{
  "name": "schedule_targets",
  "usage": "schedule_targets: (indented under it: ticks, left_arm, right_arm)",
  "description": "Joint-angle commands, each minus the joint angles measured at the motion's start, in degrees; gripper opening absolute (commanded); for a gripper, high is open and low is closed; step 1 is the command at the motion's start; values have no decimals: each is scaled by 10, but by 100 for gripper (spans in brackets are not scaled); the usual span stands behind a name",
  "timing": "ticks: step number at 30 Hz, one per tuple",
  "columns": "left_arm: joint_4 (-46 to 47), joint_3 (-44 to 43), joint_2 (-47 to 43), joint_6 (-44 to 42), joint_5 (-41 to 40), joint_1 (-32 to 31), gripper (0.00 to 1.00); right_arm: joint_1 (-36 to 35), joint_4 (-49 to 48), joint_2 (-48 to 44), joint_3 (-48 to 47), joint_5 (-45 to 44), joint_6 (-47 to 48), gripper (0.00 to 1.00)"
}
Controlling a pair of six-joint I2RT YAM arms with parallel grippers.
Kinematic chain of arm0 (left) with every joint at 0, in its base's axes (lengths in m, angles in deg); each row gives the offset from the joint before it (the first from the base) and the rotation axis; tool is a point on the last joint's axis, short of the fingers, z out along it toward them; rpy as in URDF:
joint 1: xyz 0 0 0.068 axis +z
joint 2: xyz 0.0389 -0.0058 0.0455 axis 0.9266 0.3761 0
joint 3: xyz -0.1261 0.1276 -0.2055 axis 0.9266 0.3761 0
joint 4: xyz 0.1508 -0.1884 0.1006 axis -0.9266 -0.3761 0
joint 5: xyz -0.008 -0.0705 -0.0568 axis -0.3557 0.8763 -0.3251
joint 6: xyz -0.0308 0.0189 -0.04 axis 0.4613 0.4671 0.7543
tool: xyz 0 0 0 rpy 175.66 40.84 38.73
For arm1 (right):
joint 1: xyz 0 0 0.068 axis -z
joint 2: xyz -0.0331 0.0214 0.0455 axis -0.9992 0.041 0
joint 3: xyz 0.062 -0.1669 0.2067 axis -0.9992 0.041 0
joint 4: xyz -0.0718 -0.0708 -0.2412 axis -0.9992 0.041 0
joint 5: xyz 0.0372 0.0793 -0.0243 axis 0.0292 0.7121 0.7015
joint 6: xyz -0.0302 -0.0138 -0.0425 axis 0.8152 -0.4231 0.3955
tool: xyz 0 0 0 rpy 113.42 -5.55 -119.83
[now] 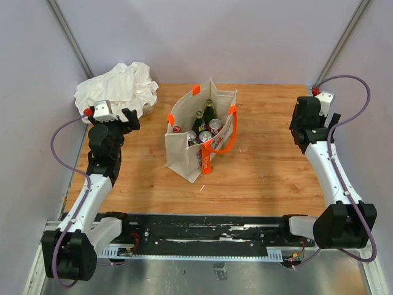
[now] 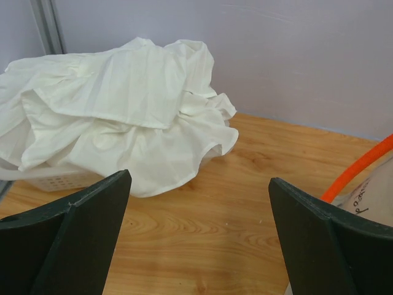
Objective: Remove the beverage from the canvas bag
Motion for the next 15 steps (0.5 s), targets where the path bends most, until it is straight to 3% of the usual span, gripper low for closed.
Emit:
schedule_targets:
  ticks: [1,11,15]
  left_arm:
    - [-7,-9,-15,15,-5,3,100]
    - [-100,-111,4,98,-57,3,100]
    - [-124,-149,12,132,-40,3,100]
  right_arm:
    - [-9,16,-7,-3,-21,-20,98]
    - [-11,-11,-52,12,15,-15,98]
    - [-25,-43,-77,22,44,13,98]
